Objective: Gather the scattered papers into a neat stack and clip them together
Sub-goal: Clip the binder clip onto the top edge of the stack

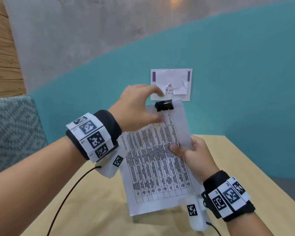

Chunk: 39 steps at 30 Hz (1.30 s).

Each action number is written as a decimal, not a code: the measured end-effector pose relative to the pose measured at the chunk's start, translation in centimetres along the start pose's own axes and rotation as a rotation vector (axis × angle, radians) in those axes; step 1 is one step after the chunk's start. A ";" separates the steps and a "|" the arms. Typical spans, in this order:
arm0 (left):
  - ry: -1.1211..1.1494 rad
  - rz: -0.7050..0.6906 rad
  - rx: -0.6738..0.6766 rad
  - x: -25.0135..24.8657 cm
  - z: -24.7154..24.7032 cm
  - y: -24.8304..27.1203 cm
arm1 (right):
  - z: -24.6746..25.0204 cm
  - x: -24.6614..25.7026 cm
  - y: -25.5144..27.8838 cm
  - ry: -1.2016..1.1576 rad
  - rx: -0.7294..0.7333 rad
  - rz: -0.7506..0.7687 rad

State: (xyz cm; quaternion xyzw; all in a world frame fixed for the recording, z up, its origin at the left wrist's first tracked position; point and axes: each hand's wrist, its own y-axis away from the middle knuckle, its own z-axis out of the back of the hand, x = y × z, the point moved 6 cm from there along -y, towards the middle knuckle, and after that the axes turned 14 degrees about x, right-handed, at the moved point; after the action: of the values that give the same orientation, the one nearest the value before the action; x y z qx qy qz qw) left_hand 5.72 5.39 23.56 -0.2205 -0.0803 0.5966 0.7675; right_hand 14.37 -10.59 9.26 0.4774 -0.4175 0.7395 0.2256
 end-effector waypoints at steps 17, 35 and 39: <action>0.974 0.639 0.292 8.1 -18.6 9.5 | 3.0 -7.5 7.6 -0.005 -0.084 -0.738; 0.200 0.394 0.906 3.4 -21.9 12.0 | -4.2 -5.5 10.7 1.021 0.630 -0.882; 0.136 0.399 0.886 3.2 -22.9 10.6 | -3.7 -6.3 9.7 1.066 0.582 -0.889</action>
State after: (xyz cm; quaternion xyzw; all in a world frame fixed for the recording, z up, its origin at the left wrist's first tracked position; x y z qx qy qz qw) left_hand 6.15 4.89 -1.82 0.0775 0.2753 0.6930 0.6617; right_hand 8.09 -12.41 -1.00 0.2188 0.1925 0.7902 0.5391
